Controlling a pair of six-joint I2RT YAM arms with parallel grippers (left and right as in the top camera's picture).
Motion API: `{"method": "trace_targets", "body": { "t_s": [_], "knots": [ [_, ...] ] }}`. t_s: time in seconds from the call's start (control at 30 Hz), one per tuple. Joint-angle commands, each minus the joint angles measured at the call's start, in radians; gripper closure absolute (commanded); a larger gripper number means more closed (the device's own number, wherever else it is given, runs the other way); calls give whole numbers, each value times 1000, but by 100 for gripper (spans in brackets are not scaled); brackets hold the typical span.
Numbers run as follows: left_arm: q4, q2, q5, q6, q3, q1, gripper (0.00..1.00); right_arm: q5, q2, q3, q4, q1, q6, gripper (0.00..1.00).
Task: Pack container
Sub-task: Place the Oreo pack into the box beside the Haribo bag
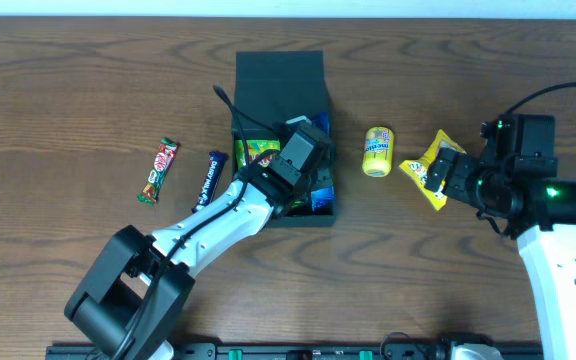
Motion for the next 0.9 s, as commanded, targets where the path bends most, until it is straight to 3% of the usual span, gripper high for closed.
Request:
{"method": "trace_targets", "body": {
  "t_s": [0.0,0.03,0.13,0.27,0.37,0.4,0.67,0.87],
  "knots": [
    [3,0,-1,-35,7,1,58,7,-10,-6,-5,-8,6,1],
    [3,0,-4,-29,7,4,54,7,-10,-6,-6,-8,6,1],
    [3,-6,-1,5,10,14,25,7,-10,-6,-7,-8,6,1],
    [2,-45,5,99,13,19,12,7,-10,-6,-10,-8,-5,1],
    [-4,-101,4,202,13,19,9,7,-10,-6,-10,-8,-6,1],
    [-10,-125,-2,245,13,19,3,7,-10,-6,-10,-8,-6,1],
    [-275,-357,-304,411,13,120,5,7,-10,-6,-10,-8,-9,1],
    [-467,-389,-323,536,11,276,5,7,-8,-7,16,-8,-10,1]
  ]
}}
